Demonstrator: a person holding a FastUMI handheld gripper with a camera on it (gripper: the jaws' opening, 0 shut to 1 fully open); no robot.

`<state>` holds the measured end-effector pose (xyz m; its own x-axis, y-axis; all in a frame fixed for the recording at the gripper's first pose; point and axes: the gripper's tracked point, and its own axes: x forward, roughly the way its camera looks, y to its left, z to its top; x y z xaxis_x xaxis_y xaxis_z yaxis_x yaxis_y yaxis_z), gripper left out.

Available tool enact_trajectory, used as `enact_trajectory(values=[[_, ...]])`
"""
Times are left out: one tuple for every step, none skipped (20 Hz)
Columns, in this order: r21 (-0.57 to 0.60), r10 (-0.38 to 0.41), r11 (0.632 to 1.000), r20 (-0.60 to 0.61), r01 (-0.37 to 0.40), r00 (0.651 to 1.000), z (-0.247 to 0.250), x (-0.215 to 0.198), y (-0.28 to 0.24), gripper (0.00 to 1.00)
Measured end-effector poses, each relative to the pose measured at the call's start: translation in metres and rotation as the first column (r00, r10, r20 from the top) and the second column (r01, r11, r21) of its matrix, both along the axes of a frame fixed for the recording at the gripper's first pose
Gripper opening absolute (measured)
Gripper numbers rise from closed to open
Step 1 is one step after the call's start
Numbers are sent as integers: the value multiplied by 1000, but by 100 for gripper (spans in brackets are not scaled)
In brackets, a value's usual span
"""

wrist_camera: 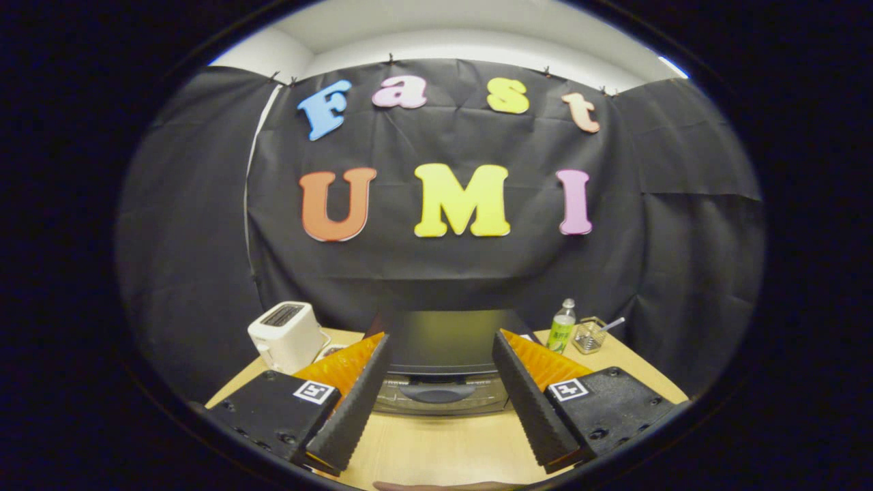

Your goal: Open the toaster oven, put the food inside, and close the toaster oven door.

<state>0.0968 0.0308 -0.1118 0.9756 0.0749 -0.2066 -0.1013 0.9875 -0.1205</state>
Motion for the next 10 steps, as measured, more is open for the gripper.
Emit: enact_trajectory(values=[[-24, 0, 1000, -15, -1, 1000, -13, 11, -3, 99], [-33, -7, 999, -36, 6, 999, -29, 23, -7, 99], [-37, -21, 999, -70, 18, 997, -47, 33, -11, 98], [-36, -29, 999, -102, 25, 994, -65, 43, -12, 98], [-59, -57, 997, -119, 50, 991, -78, 54, -18, 99], [-72, -72, 995, -123, 63, 990, -85, 62, -22, 99], [-78, -80, 994, -135, 70, 988, -93, 68, -23, 99], [-62, -74, 996, -152, 65, 986, -102, 72, -21, 99], [-48, -80, 996, -178, 73, 981, -112, 75, -21, 99], [-39, -87, 996, -217, 80, 972, -123, 76, -24, 99]])
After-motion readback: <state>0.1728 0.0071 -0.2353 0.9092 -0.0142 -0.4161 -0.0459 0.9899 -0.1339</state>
